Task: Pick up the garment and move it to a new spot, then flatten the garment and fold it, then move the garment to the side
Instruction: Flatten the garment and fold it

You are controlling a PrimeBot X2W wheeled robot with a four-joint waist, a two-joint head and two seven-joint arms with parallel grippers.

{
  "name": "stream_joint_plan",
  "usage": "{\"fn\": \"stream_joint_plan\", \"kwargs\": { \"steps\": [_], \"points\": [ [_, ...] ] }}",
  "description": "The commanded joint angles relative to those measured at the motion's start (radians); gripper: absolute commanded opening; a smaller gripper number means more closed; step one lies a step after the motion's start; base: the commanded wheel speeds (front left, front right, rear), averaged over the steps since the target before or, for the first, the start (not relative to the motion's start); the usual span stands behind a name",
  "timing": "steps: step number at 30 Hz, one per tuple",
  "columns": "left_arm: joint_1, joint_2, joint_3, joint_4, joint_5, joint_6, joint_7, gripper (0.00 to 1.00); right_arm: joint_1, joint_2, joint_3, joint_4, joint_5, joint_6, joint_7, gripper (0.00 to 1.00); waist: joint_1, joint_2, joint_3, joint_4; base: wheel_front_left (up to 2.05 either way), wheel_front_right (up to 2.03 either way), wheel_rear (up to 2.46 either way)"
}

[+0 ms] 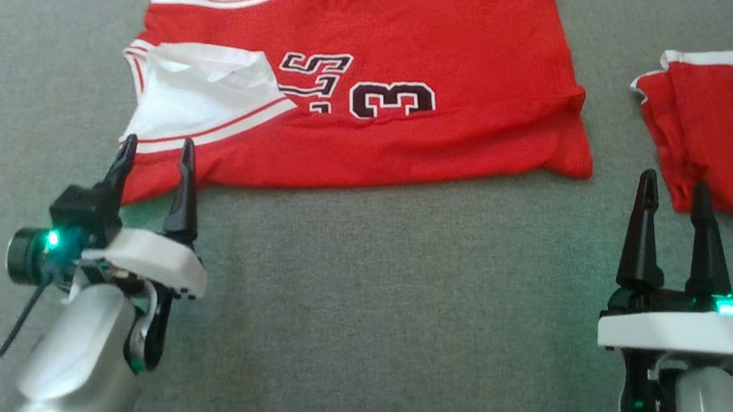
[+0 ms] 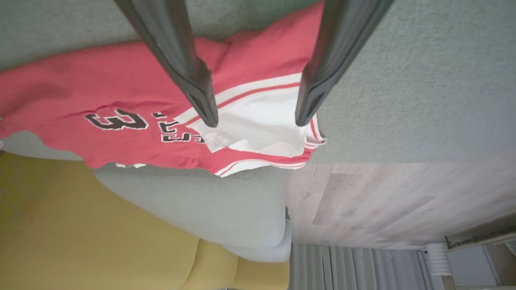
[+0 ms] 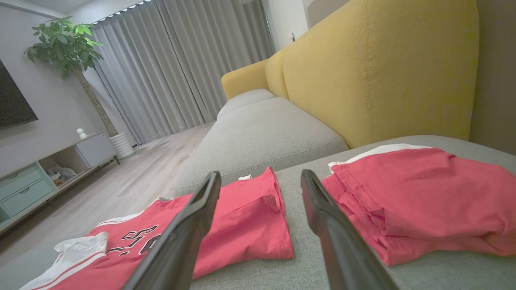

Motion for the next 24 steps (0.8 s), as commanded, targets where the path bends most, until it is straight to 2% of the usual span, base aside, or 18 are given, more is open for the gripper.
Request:
{"fn": "stream_joint_plan", "kwargs": {
  "steps": [1, 4, 9, 17, 19, 24],
  "points": [
    [-0.044, 0.021, 0.035, -0.022, 0.008, 0.006, 0.001, 1.0, -0.042, 0.003, 0.027, -0.038, 0.005, -0.001, -0.006, 1.0, -0.0002, 0.0, 0.012, -0.008, 0.0, 0.0, 0.0],
    [-0.076, 0.038, 0.044, 0.044, 0.012, 0.026, 0.032, 1.0, -0.05, 0.003, 0.041, -0.041, 0.012, -0.001, -0.006, 1.0, -0.0002, 0.0, 0.031, -0.02, 0.0, 0.0, 0.0],
    [-0.107, 0.063, 0.071, 0.132, 0.015, 0.086, 0.062, 1.0, -0.057, 0.003, 0.056, -0.046, 0.026, -0.001, -0.006, 1.0, -0.0002, 0.0, 0.051, -0.037, 0.0, 0.0, 0.0],
    [-0.113, 0.08, 0.063, 0.239, 0.014, 0.118, 0.157, 1.0, -0.062, 0.003, 0.063, -0.047, 0.038, -0.001, -0.006, 1.0, -0.0002, 0.0, 0.06, -0.058, 0.0, 0.0, 0.0],
    [-0.11, 0.081, 0.058, 0.257, 0.01, 0.114, 0.182, 1.0, -0.065, 0.003, 0.065, -0.048, 0.042, -0.001, -0.006, 1.0, -0.0002, 0.0, 0.061, -0.063, 0.0, 0.0, 0.0],
    [-0.109, 0.091, 0.009, 0.308, 0.02, 0.069, 0.292, 1.0, -0.066, 0.003, 0.065, -0.052, 0.048, -0.001, -0.006, 1.0, -0.0002, 0.0, 0.061, -0.07, 0.0, 0.0, 0.0]
  ]
}}
